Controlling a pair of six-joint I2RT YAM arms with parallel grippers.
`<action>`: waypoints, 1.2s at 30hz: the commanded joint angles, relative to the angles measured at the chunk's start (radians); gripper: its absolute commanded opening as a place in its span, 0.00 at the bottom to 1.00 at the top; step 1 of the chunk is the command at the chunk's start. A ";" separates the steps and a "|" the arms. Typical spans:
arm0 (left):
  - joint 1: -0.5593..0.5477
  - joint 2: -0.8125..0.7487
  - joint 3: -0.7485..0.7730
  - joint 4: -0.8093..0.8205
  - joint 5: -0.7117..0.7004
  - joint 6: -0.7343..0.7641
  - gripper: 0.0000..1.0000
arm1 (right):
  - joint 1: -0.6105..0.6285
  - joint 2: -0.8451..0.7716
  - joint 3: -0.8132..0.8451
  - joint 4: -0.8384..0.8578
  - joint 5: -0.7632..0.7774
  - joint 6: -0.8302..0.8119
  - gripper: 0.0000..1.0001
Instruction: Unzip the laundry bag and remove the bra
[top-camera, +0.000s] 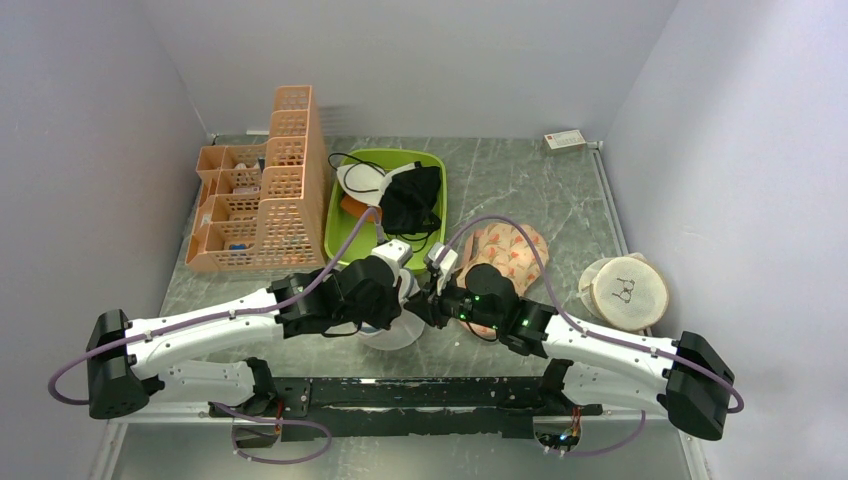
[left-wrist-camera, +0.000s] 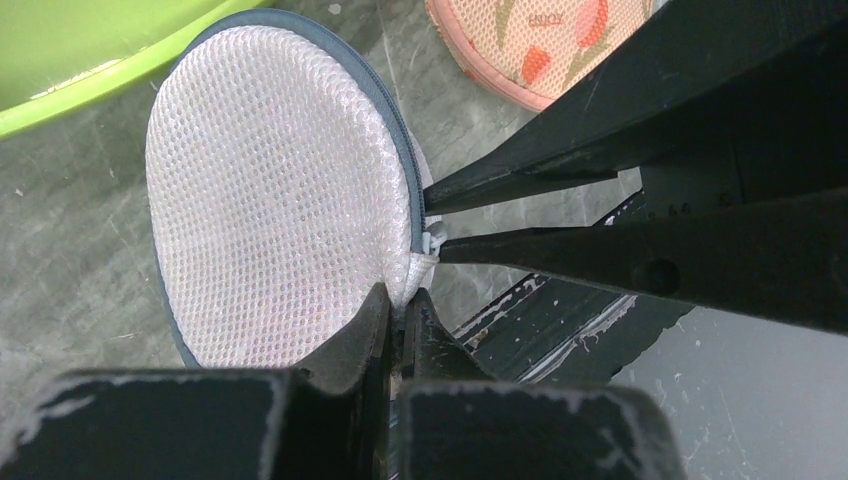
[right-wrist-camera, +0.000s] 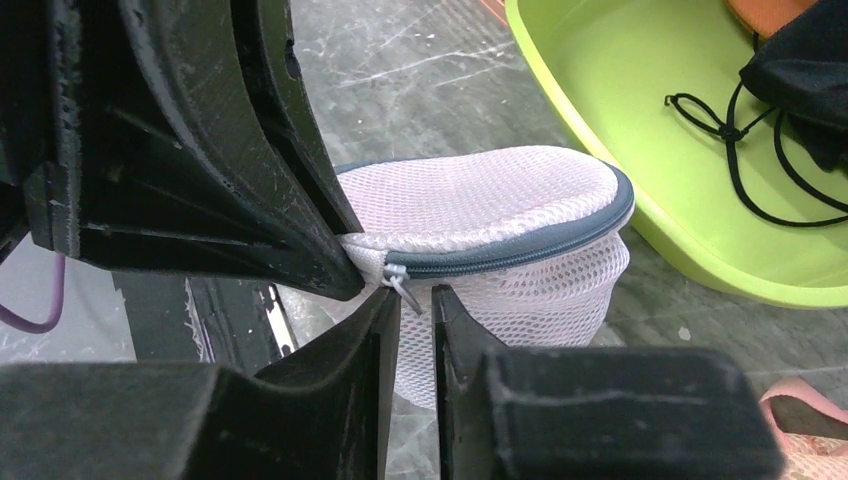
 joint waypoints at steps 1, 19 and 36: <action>0.001 0.001 -0.004 0.041 0.046 0.003 0.07 | 0.004 -0.019 -0.011 0.057 -0.031 -0.020 0.20; 0.001 -0.001 0.000 -0.020 0.050 0.075 0.07 | -0.090 -0.045 0.014 -0.081 0.236 0.105 0.00; 0.001 -0.095 0.014 0.005 0.152 0.054 0.68 | -0.304 -0.121 -0.050 -0.025 -0.341 0.135 0.00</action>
